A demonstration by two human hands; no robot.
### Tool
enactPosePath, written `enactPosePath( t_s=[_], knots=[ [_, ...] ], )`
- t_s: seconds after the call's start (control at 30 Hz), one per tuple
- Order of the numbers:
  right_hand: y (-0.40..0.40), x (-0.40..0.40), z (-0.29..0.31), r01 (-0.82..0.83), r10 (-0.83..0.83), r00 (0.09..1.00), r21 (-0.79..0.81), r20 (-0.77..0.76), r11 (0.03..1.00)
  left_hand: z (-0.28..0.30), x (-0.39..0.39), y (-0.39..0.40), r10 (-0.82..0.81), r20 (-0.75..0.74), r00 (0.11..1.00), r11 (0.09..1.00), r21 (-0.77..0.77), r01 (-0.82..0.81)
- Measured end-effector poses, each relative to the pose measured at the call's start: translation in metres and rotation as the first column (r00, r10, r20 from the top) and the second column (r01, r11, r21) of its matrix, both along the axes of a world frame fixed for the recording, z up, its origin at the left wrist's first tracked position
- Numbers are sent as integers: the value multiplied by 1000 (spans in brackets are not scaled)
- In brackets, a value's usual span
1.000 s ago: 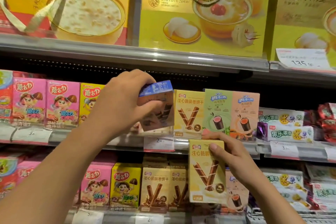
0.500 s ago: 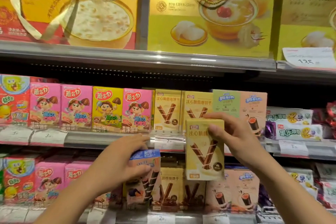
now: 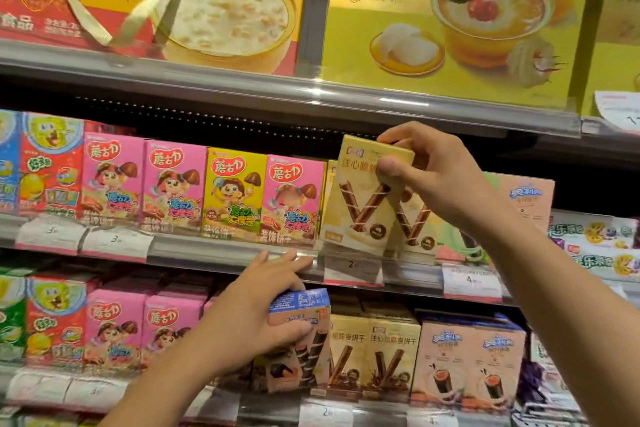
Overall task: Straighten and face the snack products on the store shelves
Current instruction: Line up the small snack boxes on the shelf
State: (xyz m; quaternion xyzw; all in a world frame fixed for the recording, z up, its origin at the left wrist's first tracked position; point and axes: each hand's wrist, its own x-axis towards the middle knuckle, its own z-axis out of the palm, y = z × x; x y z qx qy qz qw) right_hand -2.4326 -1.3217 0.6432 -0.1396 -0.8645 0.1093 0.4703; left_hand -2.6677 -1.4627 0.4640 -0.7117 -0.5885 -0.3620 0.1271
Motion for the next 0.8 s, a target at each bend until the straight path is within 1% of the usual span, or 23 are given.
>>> enactPosePath(
  t_s=[0.13,0.23,0.3,0.43,0.57,0.67,0.8],
  knots=[
    [1,-14,1,42,-47,997,83,61,996,-4,-1,2,-17,22,1000,999,38,16],
    [2,-19,-1,68,-96,987,203,130,977,-6,-3,3,-33,37,999,998,57,31],
    [3,-20,-1,87,-124,983,253,134,964,-6,-4,3,-41,37,998,997,67,39],
    [8,-21,1,100,-146,980,296,137,950,-8,-4,5,-51,44,998,995,92,47],
    [11,-24,-3,99,-166,968,326,186,940,-10,-2,6,-49,49,998,994,105,43],
    [15,-25,-4,171,-251,951,370,179,913,-10,-1,6,-44,49,998,994,103,39],
    [21,-24,3,222,-305,929,345,210,912,-10,-1,6,-41,42,998,994,101,36]
  ],
)
